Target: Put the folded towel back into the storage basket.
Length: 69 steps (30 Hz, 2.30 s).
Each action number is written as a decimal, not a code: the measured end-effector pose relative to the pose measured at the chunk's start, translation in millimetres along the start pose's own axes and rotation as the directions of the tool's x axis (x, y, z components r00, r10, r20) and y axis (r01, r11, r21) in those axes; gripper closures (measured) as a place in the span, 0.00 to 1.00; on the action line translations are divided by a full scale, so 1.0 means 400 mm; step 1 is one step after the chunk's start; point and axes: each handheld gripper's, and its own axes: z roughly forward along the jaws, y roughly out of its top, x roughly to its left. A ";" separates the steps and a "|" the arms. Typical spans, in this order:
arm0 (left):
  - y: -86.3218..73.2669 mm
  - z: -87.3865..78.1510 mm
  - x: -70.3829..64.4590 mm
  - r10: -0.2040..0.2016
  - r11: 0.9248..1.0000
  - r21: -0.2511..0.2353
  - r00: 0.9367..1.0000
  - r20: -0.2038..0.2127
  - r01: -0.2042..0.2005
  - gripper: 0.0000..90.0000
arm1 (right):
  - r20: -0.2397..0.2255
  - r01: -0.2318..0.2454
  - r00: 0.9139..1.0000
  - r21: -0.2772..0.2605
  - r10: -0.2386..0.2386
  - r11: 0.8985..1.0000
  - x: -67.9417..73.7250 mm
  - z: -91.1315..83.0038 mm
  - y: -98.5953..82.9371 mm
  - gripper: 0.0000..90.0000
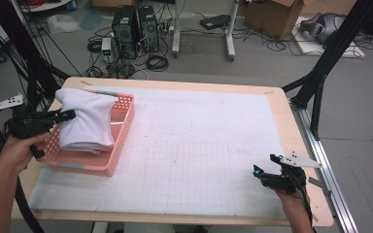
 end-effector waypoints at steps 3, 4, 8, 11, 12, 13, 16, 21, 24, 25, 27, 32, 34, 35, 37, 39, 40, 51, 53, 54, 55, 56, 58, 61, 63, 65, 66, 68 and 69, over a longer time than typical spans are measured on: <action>-0.011 0.012 0.005 -0.006 1.000 0.013 1.000 0.002 0.006 0.80 | 0.000 0.001 1.000 0.000 -0.001 1.000 0.001 0.002 0.000 0.23; -0.013 0.016 0.006 -0.007 1.000 0.016 1.000 0.004 0.007 0.80 | 0.000 0.001 1.000 0.000 -0.001 1.000 0.002 0.002 0.000 0.23; -0.019 0.033 0.007 -0.002 1.000 0.029 1.000 0.023 0.002 0.80 | 0.000 0.003 1.000 0.000 -0.003 1.000 0.002 0.002 0.001 0.23; -0.022 0.045 0.013 -0.014 0.999 0.039 1.000 0.024 0.013 0.79 | 0.000 -0.002 1.000 0.002 0.002 1.000 0.003 0.002 0.000 0.23; -0.024 0.048 0.017 -0.022 0.999 0.043 0.999 0.023 0.021 0.79 | 0.001 0.002 1.000 0.002 -0.002 1.000 0.002 0.002 0.000 0.23; -0.026 0.052 0.020 -0.028 0.998 0.052 0.999 0.019 0.027 0.79 | -0.001 -0.002 1.000 0.004 0.002 1.000 0.003 0.003 0.000 0.23; -0.030 0.062 0.028 -0.037 0.997 0.062 0.999 0.014 0.036 0.79 | 0.001 0.003 1.000 0.004 -0.003 1.000 0.004 0.004 0.000 0.23; -0.034 0.069 0.036 -0.052 0.996 0.078 0.999 -0.007 0.052 0.78 | 0.002 0.001 1.000 0.006 -0.001 1.000 0.002 0.004 -0.002 0.23; -0.034 0.067 0.040 -0.059 0.993 0.097 0.997 -0.039 0.063 0.76 | 0.002 0.001 1.000 0.008 -0.001 1.000 0.002 0.004 -0.002 0.23; -0.033 0.065 0.041 -0.065 0.992 0.105 0.996 -0.058 0.070 0.74 | 0.002 0.001 1.000 0.008 -0.001 1.000 0.002 0.004 -0.002 0.23; -0.031 0.061 0.045 -0.101 0.989 0.100 0.991 -0.093 0.110 0.65 | 0.001 0.002 1.000 0.008 -0.002 1.000 0.002 0.005 -0.002 0.23; -0.027 0.048 0.055 -0.161 0.977 0.111 0.970 -0.182 0.183 0.45 | 0.001 0.001 1.000 0.006 -0.001 1.000 0.005 0.005 -0.001 0.23; -0.025 0.041 0.056 -0.161 0.977 0.106 0.966 -0.200 0.185 0.44 | 0.001 0.003 1.000 0.005 -0.003 1.000 0.004 0.005 -0.001 0.23; -0.024 0.037 0.056 -0.162 0.977 0.102 0.965 -0.205 0.186 0.43 | 0.002 0.003 1.000 0.005 -0.003 1.000 0.004 0.005 -0.001 0.23; -0.019 0.029 0.054 -0.163 0.980 0.080 0.962 -0.221 0.184 0.42 | 0.002 0.002 1.000 0.005 -0.002 1.000 0.003 0.004 -0.001 0.23; -0.012 0.020 0.050 -0.152 0.983 0.062 0.959 -0.240 0.171 0.42 | 0.003 -0.002 1.000 0.006 0.002 1.000 0.004 0.004 -0.001 0.23; -0.007 0.017 0.047 -0.150 0.985 0.048 0.957 -0.249 0.167 0.41 | 0.003 0.001 1.000 0.006 -0.001 1.000 0.003 0.004 -0.001 0.23; -0.021 0.064 0.016 -0.062 0.965 0.218 0.937 -0.344 0.144 0.42 | -0.002 0.003 1.000 0.005 -0.003 1.000 0.007 0.005 0.002 0.23; -0.030 0.085 0.019 -0.052 0.952 0.262 0.928 -0.369 0.158 0.42 | -0.002 0.006 1.000 0.004 -0.006 1.000 0.007 0.005 0.002 0.23; -0.035 0.095 0.022 -0.045 0.945 0.284 0.922 -0.384 0.165 0.42 | 0.000 0.009 1.000 0.002 -0.009 1.000 0.006 0.005 0.002 0.23; -0.039 0.104 0.025 -0.045 0.935 0.304 0.914 -0.404 0.181 0.42 | 0.001 0.005 1.000 0.006 -0.005 1.000 0.007 0.004 0.002 0.23; -0.043 0.114 0.028 -0.045 0.926 0.321 0.902 -0.429 0.199 0.42 | -0.001 0.004 1.000 0.004 -0.004 1.000 0.006 0.003 0.002 0.23; -0.053 0.134 0.032 -0.042 0.908 0.353 0.889 -0.456 0.225 0.42 | 0.001 0.001 1.000 0.004 -0.001 1.000 0.005 0.003 0.001 0.23; -0.072 0.169 0.035 -0.008 0.873 0.424 0.877 -0.480 0.240 0.42 | 0.000 0.000 1.000 0.006 0.000 1.000 0.005 0.003 0.001 0.23; -0.084 0.195 0.034 -0.006 0.857 0.452 0.883 -0.470 0.247 0.42 | 0.000 0.006 1.000 0.003 -0.006 1.000 0.005 0.004 0.002 0.23; -0.096 0.217 0.030 0.009 0.845 0.482 0.894 -0.448 0.233 0.42 | 0.000 0.006 1.000 0.003 -0.006 1.000 0.005 0.004 0.002 0.23; -0.102 0.227 0.029 0.014 0.838 0.494 0.896 -0.444 0.231 0.42 | -0.001 0.006 1.000 0.003 -0.006 1.000 0.005 0.003 0.002 0.23; -0.108 0.240 0.026 0.016 0.839 0.497 0.901 -0.434 0.224 0.41 | 0.000 0.006 1.000 0.004 -0.006 1.000 0.005 0.003 0.002 0.23; -0.110 0.243 0.025 0.013 0.843 0.492 0.906 -0.423 0.218 0.42 | -0.001 0.005 1.000 0.004 -0.005 1.000 0.005 0.003 0.002 0.23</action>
